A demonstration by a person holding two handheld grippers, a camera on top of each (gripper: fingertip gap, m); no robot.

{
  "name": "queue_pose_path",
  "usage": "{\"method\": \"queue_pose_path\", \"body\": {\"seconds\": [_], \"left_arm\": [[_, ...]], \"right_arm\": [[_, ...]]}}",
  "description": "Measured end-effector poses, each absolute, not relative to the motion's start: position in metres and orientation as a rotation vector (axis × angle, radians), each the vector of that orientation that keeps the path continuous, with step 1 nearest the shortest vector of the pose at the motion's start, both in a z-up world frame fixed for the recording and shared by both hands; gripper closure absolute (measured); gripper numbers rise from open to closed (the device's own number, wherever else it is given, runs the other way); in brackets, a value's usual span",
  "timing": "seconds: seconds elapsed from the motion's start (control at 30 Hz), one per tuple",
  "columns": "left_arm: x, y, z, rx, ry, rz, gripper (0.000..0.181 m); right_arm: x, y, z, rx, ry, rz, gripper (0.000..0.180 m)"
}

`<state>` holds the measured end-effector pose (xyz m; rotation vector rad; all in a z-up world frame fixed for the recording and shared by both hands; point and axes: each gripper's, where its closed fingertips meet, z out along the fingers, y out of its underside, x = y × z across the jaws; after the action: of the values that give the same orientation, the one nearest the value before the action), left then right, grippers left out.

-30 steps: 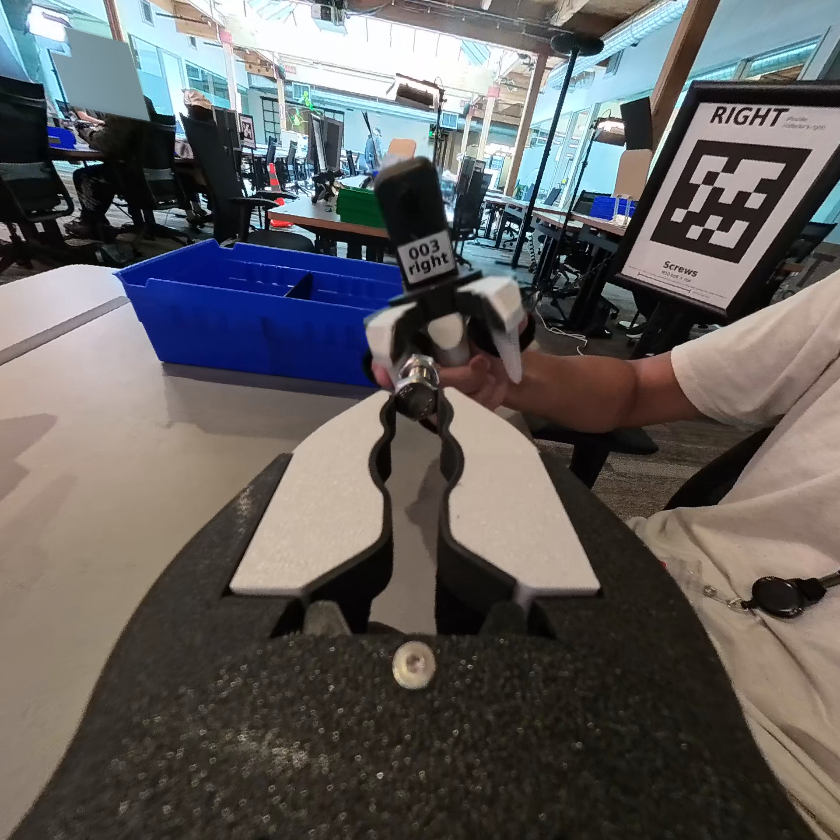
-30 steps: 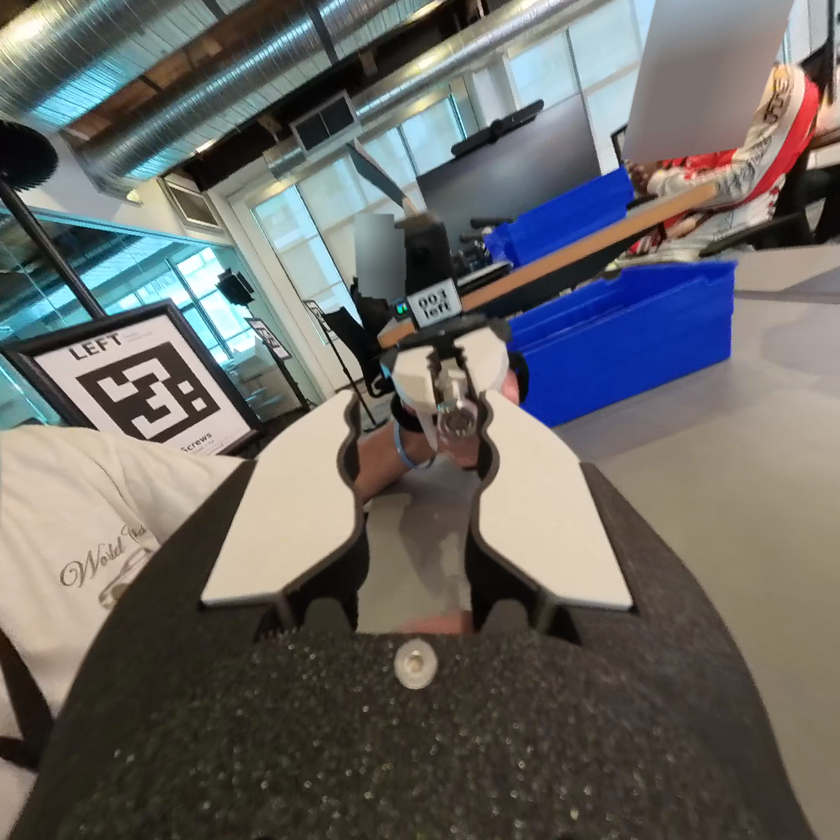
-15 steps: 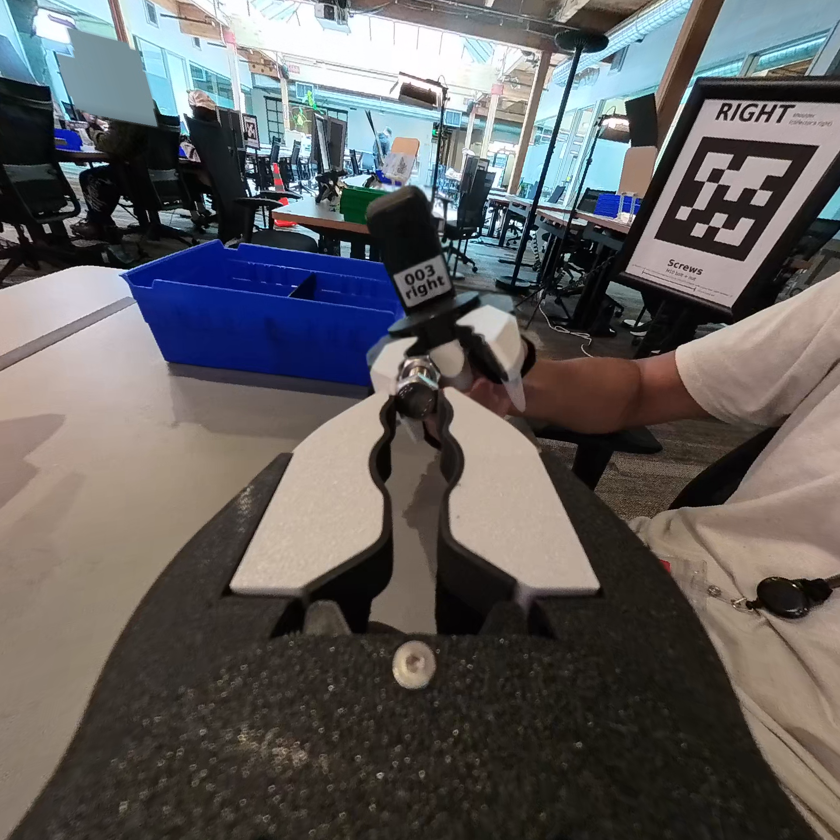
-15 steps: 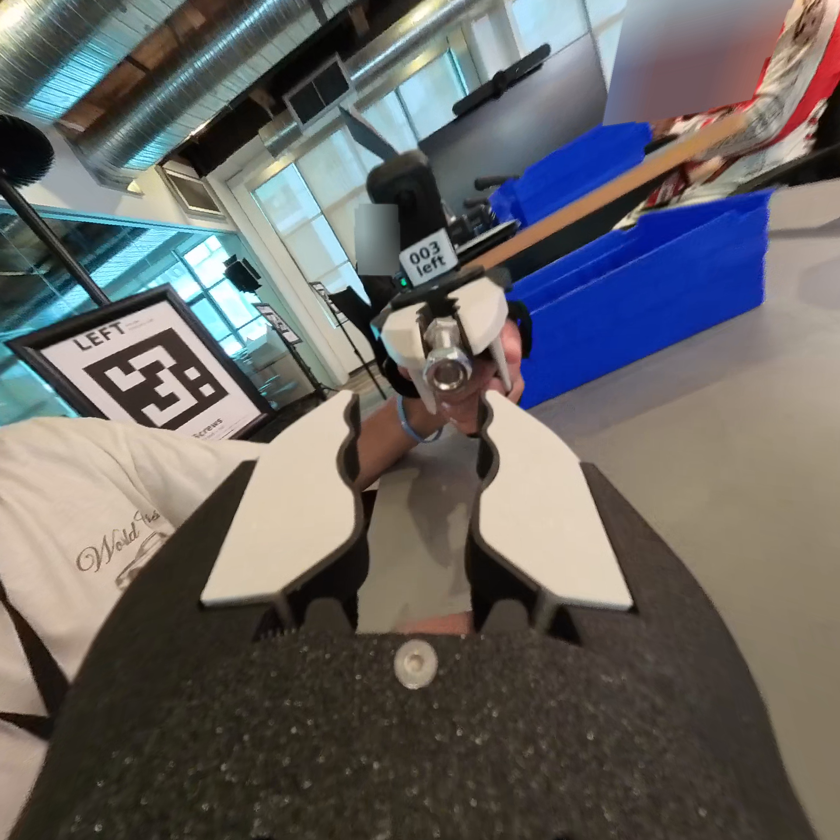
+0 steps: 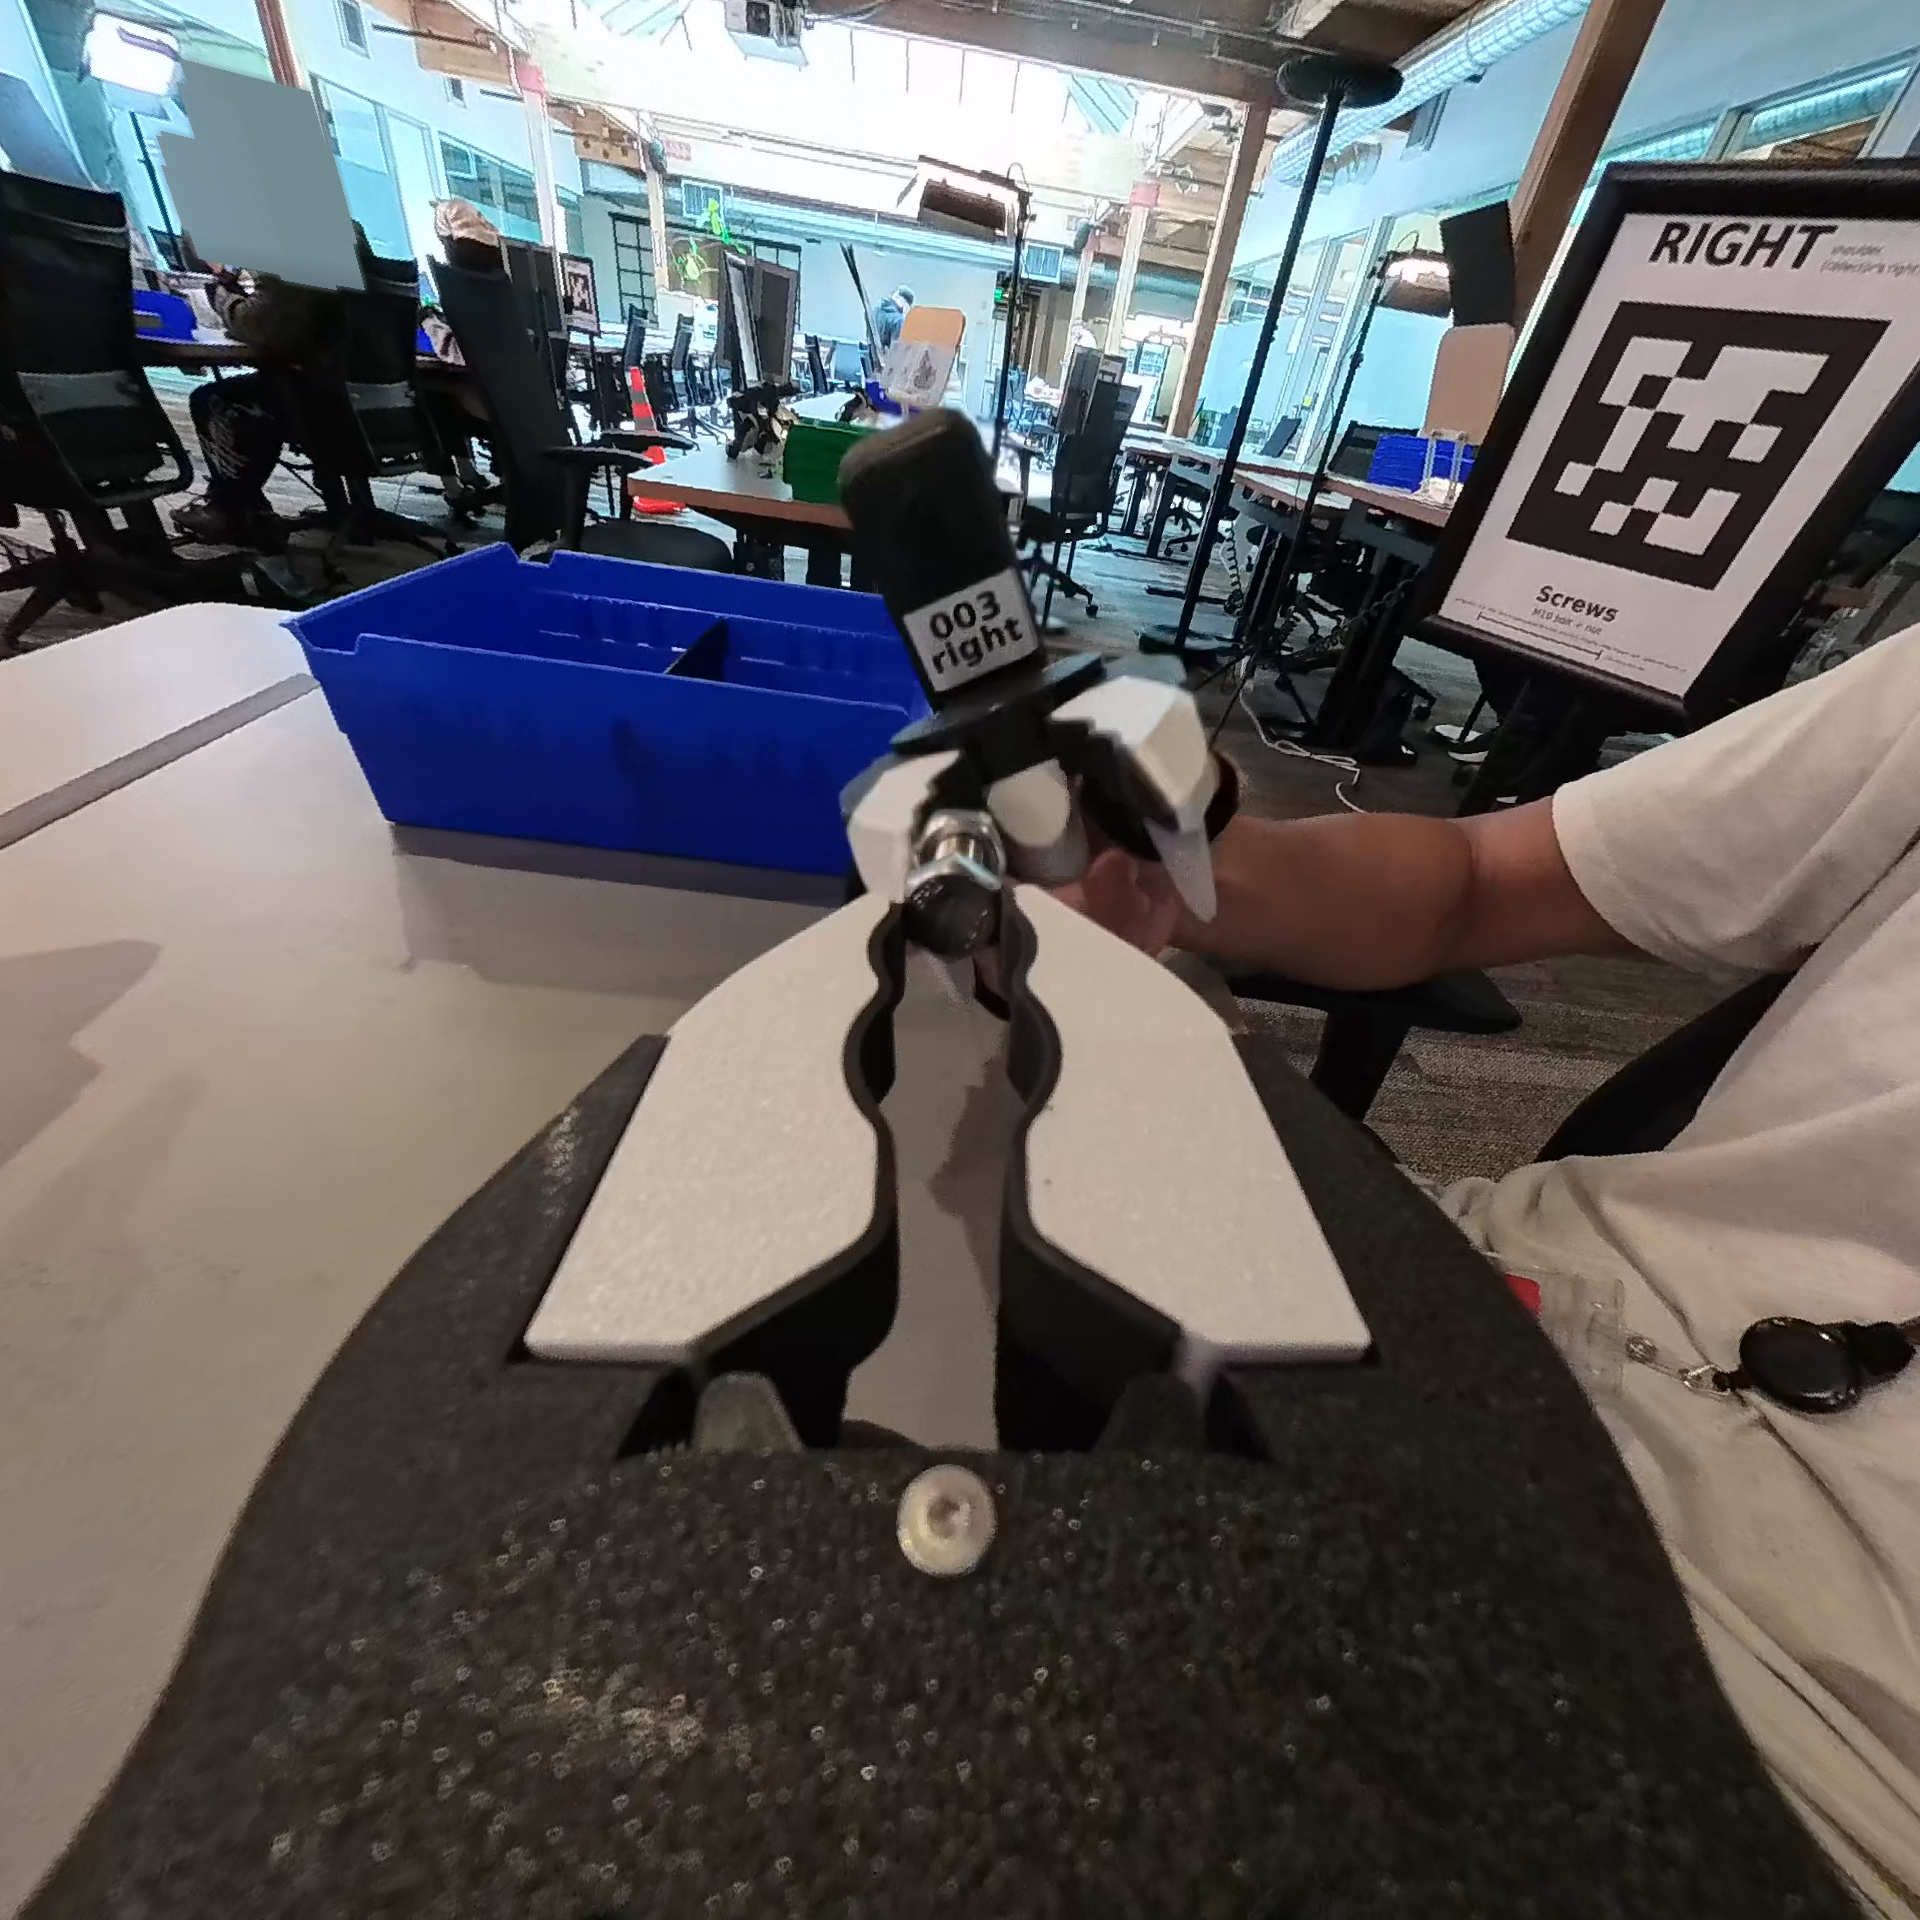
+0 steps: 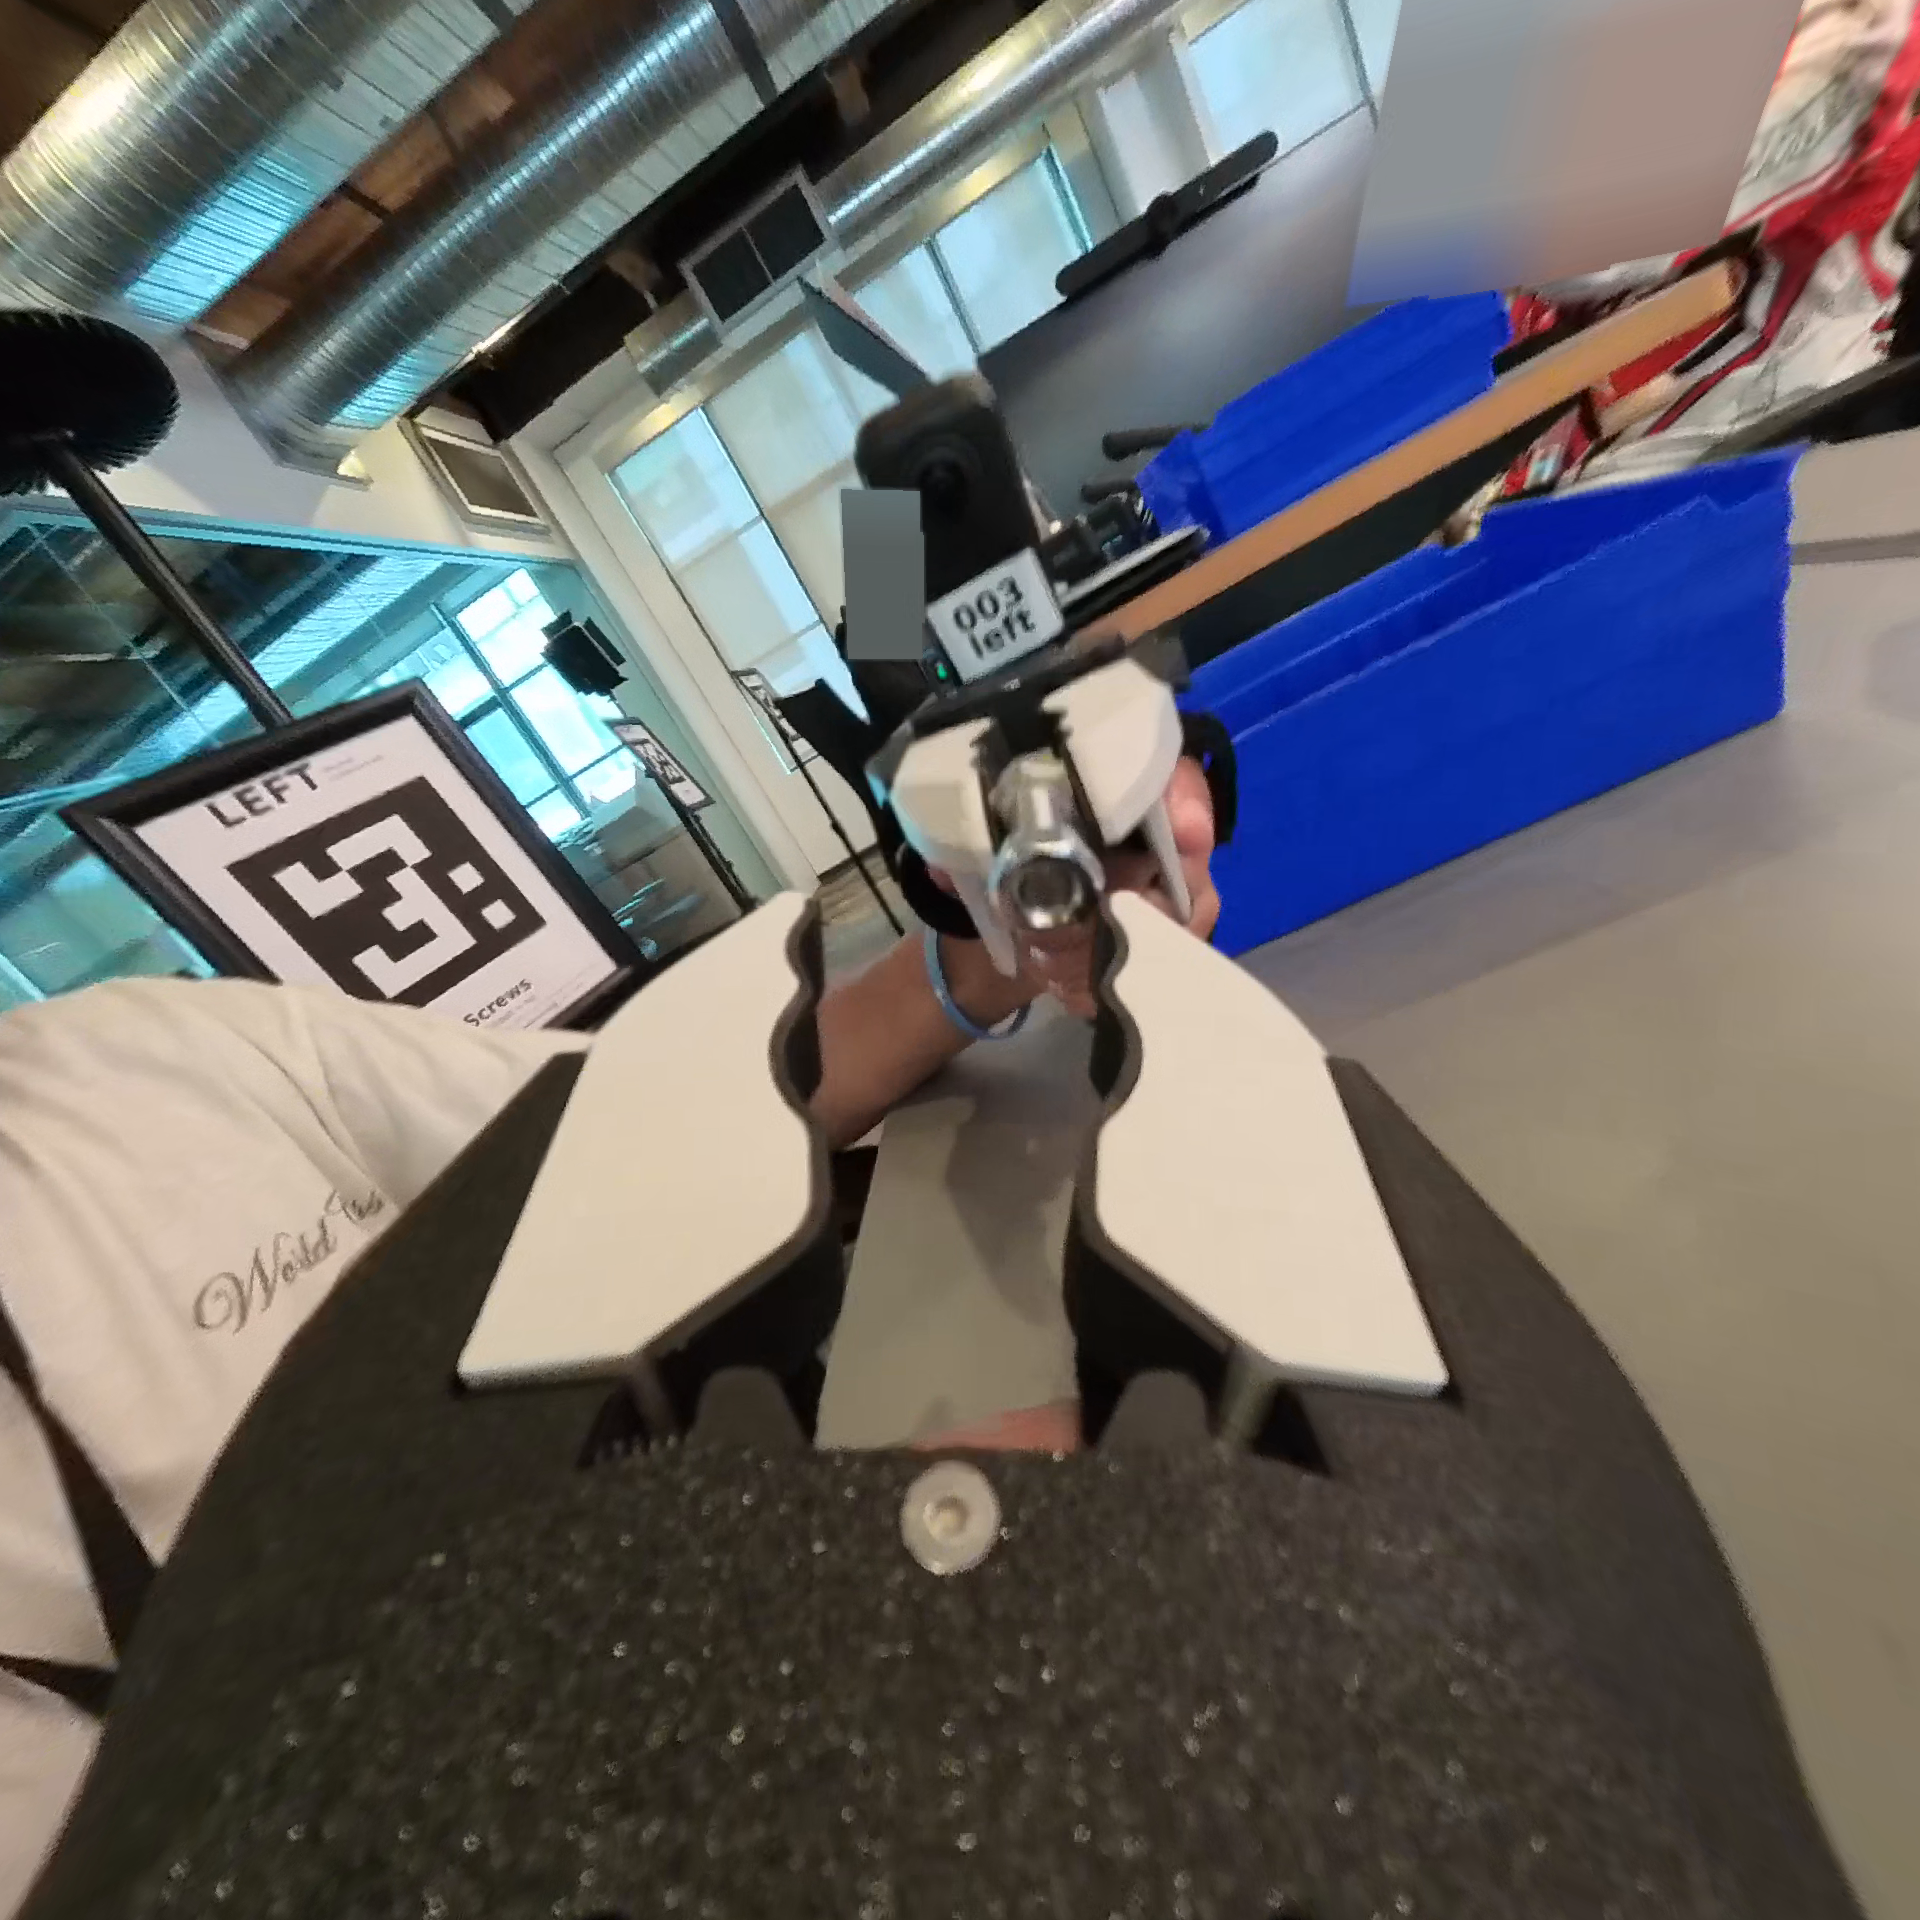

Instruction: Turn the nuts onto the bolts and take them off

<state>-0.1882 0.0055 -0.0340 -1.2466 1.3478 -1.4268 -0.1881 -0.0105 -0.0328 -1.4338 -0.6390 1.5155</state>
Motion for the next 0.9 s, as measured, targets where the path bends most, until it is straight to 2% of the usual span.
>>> {"method": "queue_pose_path", "body": {"seconds": [0.13,0.37,0.67,0.9], "left_arm": [[-0.188,0.006,-0.035,-1.250,1.354,-1.414,0.164],[-0.188,0.004,-0.035,-1.246,1.360,-1.418,0.164],[-0.187,0.003,-0.037,-1.250,1.372,-1.407,0.164],[-0.187,0.004,-0.037,-1.248,1.375,-1.388,0.164]], "right_arm": [[-0.177,-0.007,-0.012,-1.377,-0.625,1.464,0.130],[-0.184,-0.009,-0.044,-1.477,-0.593,1.553,0.133],[-0.176,-0.002,-0.027,-1.425,-0.559,1.470,0.129],[-0.180,-0.006,-0.038,-1.461,-0.433,1.721,0.139]]}}
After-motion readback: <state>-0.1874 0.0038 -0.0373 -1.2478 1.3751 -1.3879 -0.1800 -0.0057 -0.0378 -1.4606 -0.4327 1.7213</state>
